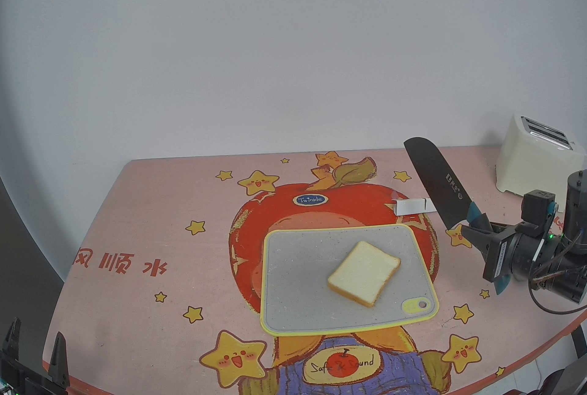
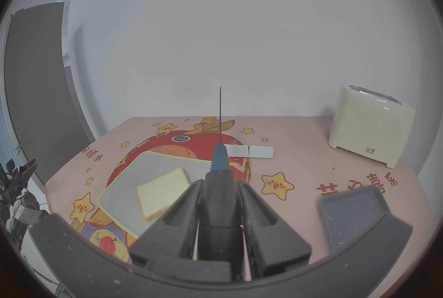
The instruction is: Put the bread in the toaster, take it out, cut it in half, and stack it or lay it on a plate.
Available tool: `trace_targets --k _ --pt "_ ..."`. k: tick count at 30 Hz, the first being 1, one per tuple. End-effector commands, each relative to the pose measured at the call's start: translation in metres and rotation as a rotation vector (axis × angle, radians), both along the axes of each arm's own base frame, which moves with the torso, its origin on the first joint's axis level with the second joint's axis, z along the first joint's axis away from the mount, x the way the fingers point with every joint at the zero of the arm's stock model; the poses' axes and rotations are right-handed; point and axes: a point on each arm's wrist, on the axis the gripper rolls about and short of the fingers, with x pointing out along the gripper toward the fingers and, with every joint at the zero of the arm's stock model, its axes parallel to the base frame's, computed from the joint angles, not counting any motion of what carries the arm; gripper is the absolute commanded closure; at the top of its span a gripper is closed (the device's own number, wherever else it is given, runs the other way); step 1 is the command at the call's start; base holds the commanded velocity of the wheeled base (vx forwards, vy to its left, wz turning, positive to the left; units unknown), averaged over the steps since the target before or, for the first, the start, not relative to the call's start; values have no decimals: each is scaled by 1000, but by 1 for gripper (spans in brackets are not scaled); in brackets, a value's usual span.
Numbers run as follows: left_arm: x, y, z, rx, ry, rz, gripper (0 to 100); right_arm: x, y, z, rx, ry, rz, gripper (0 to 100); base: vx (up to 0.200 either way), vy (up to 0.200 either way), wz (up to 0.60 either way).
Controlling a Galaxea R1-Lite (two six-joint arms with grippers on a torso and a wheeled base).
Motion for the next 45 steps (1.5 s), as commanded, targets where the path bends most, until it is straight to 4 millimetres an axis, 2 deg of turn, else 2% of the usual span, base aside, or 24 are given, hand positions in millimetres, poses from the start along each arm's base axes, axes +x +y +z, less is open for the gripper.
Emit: trace_targets --k 1,10,17,24,29,35,45 --pt "1 0 -5 0 10 1 0 0 0 -2 -6 7 3 100 0 0 0" --pt "1 0 -5 0 10 -1 0 -3 3 -3 -14 11 28 100 0 0 0" --pt "1 0 -5 0 10 1 0 -3 9 5 -13 -17 94 100 0 0 0" --pt "1 0 -5 0 10 1 0 9 20 32 17 -48 216 100 0 0 0" --pt "1 0 -5 0 10 1 0 1 16 18 -43 3 236 100 0 0 0" --pt "1 0 -5 0 10 1 0 -22 7 5 -89 13 291 100 0 0 0" --pt "1 0 -5 0 10 1 0 -29 11 0 -102 21 331 100 0 0 0"
